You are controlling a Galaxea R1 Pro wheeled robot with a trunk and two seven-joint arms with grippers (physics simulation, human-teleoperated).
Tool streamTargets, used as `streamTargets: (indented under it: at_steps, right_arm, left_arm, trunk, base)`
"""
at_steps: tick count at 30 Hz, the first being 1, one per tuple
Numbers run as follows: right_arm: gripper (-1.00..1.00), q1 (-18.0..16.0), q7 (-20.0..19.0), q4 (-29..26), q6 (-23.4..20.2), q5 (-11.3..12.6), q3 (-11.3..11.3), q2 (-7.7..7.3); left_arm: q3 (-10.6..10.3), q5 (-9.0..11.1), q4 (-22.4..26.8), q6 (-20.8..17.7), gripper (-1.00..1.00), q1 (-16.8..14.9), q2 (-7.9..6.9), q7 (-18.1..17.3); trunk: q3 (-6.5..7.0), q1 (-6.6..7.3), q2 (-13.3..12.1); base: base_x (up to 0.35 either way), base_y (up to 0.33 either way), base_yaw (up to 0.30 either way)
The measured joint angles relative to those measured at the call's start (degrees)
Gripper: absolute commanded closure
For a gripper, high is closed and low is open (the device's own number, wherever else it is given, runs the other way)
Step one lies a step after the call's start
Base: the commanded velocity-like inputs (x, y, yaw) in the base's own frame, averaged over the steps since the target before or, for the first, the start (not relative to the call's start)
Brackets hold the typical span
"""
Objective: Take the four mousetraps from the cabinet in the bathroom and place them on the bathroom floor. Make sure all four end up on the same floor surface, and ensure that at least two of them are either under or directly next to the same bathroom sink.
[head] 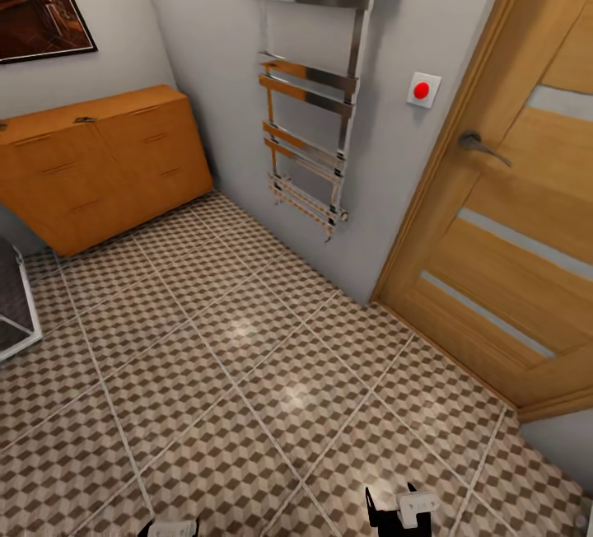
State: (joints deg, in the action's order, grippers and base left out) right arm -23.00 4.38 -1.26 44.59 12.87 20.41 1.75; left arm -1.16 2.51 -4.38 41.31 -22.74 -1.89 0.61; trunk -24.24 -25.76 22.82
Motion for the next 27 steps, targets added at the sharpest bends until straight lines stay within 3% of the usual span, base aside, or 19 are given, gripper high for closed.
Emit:
streamTargets:
  at_steps: [16,27]
  right_arm:
    - [-1.0,0.0,0.06,-0.05,0.06,-0.08,-0.08,-0.41]
    - [-1.0,0.01,-0.04,-0.03,0.01,-0.09,0.0,-0.45]
  left_arm:
    - [0.05,-0.01,0.04,0.0,-1.0,-0.01,-0.01,0.06]
    - [0.05,0.02,0.04,0.0,-1.0,-0.02,-0.05,0.07]
  trunk:
    - [-0.58,0.0,0.0]
    - [-0.64,0.0,0.0]
  base:
    - [0.0,0.0,0.242]
    - [0.0,0.0,0.019]
